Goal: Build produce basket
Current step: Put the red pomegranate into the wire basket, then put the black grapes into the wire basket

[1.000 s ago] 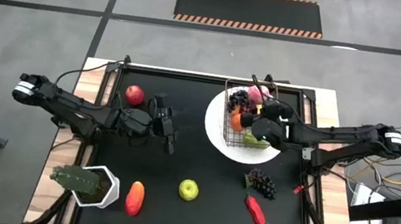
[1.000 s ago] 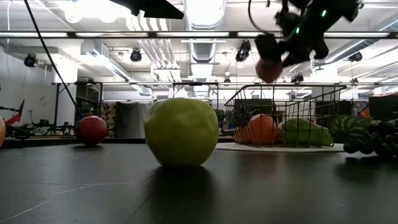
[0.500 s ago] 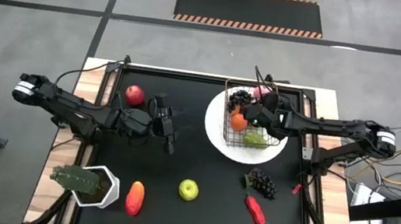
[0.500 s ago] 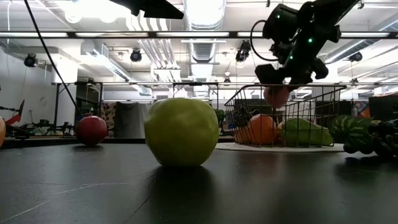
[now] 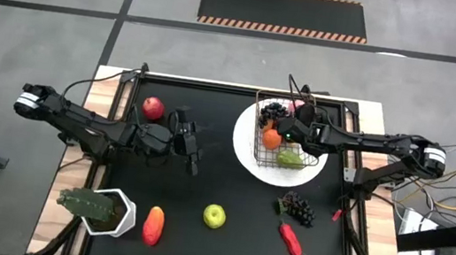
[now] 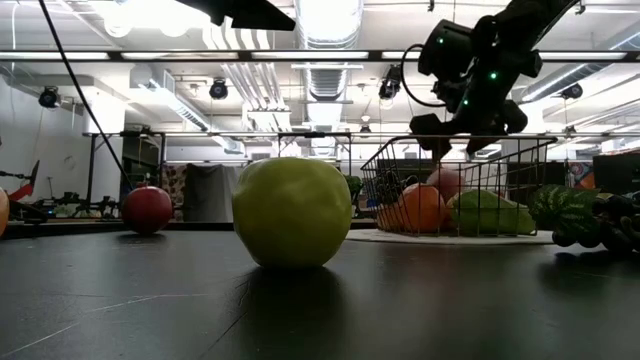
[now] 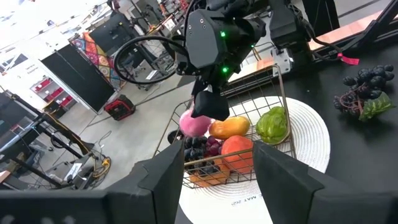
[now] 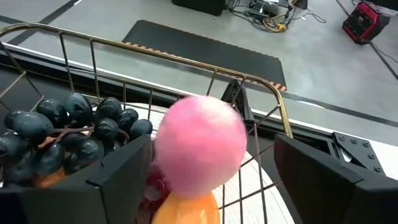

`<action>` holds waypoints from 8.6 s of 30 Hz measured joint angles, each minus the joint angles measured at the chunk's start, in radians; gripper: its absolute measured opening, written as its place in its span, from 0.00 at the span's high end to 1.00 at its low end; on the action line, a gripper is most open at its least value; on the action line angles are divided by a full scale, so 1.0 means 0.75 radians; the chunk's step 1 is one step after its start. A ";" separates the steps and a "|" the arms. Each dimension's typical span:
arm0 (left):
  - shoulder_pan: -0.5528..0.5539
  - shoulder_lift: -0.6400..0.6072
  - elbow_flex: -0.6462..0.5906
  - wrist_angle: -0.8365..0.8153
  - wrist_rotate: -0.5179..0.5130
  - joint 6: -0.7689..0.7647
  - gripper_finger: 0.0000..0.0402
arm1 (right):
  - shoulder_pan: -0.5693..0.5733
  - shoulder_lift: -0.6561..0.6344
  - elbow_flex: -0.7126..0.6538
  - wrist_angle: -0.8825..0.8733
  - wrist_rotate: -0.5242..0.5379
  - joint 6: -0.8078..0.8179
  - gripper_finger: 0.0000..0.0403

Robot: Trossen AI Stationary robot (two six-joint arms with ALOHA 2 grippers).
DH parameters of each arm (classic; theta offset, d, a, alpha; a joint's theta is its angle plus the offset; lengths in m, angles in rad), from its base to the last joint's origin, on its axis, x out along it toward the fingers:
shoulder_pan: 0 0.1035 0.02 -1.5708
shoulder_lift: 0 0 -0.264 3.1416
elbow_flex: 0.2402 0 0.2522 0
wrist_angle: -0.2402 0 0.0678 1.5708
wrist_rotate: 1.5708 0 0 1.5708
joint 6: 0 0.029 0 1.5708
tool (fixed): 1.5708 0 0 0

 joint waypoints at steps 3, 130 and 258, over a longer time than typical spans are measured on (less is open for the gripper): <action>0.000 0.000 0.000 0.000 0.000 0.000 0.57 | 0.000 0.000 0.002 0.003 0.001 0.000 0.18; 1.285 0.189 0.121 -1.507 0.402 -1.160 1.00 | 0.656 -0.863 -0.396 0.521 -0.732 -1.174 0.19; -0.001 0.375 0.344 -0.105 0.398 0.009 1.00 | 0.982 -0.016 0.042 -0.559 -1.074 0.326 0.19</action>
